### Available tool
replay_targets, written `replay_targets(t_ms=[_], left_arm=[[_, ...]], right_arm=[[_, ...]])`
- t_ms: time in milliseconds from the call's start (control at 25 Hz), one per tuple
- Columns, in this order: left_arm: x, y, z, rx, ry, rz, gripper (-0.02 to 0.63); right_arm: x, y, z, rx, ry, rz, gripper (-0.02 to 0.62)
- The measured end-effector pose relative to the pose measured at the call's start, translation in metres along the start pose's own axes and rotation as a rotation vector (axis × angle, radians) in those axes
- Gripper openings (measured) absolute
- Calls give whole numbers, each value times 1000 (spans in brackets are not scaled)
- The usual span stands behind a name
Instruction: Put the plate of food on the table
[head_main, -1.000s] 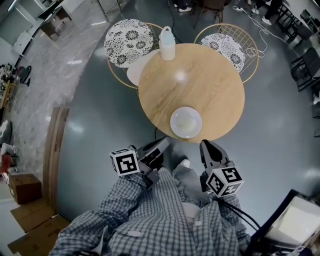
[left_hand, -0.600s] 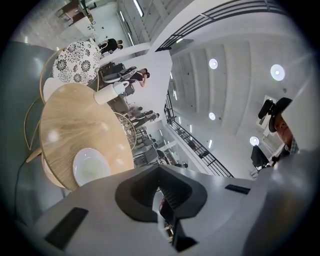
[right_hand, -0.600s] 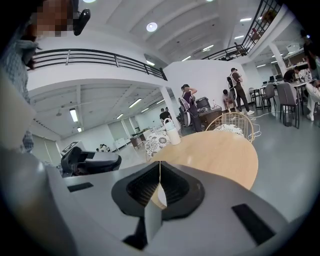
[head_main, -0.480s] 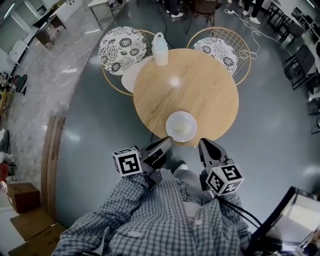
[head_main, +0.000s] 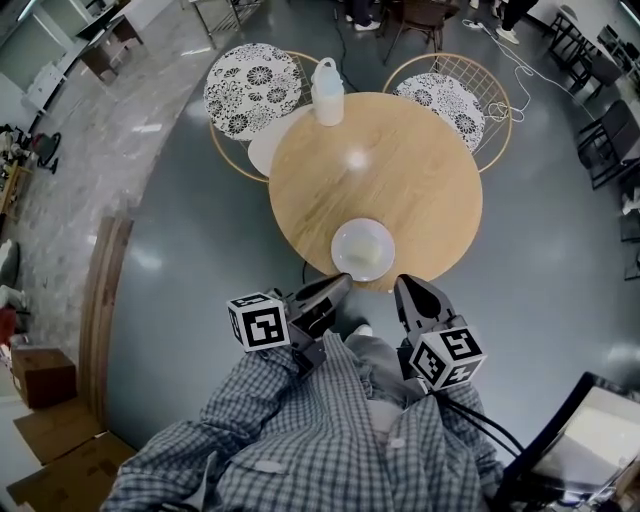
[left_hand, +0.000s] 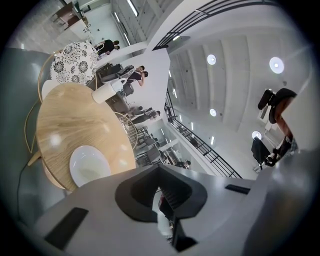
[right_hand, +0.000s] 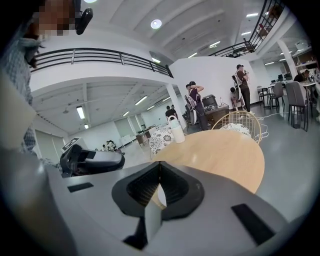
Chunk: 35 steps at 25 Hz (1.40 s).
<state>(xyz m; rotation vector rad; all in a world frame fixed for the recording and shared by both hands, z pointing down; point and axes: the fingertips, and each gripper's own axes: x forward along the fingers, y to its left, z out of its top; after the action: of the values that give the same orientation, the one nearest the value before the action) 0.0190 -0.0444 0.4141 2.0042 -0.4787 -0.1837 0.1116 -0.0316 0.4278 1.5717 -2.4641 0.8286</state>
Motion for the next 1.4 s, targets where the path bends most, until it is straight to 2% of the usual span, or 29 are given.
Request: replay_targets(t_ms=[1400], left_arm=[[12, -4, -13, -25, 23, 2, 7]], right_arm=[[0, -6, 2, 0, 3, 20, 8]])
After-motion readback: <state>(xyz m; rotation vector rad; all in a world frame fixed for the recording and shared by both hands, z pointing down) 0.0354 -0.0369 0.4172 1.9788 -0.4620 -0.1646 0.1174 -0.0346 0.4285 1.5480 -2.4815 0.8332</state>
